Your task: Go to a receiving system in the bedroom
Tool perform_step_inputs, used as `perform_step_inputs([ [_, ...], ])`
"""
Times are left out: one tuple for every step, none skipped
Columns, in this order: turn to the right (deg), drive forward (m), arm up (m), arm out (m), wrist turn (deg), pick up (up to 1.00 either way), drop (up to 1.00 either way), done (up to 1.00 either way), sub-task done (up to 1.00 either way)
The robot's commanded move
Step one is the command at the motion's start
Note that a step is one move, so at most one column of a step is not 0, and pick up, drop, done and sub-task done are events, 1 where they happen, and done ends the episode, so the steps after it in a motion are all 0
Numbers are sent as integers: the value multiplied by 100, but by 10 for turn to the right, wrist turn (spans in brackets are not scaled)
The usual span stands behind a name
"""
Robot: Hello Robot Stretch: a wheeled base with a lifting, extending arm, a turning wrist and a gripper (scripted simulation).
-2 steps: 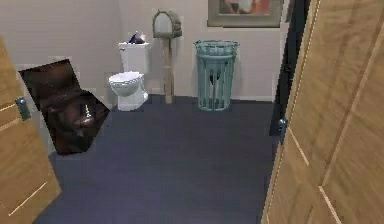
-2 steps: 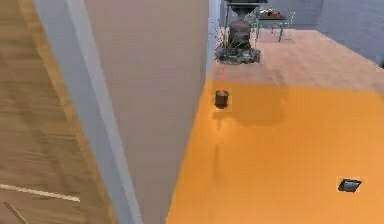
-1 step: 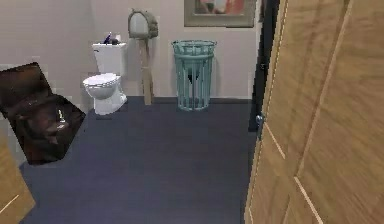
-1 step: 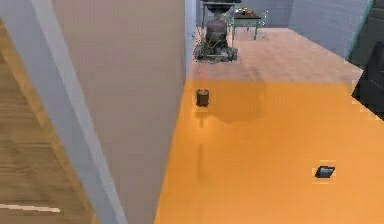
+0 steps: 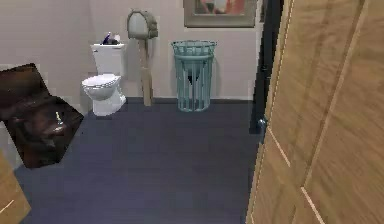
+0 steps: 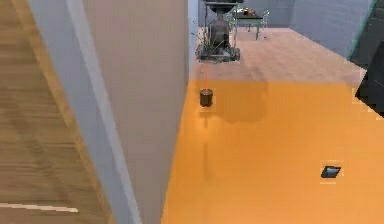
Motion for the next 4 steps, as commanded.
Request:
perform_step_inputs([
  [30,0,0,0,0,0,0,0,0],
  [-450,0,0,0,0,0,0,0,0],
  [-450,0,0,0,0,0,0,0,0],
  [-90,0,0,0,0,0,0,0,0],
])
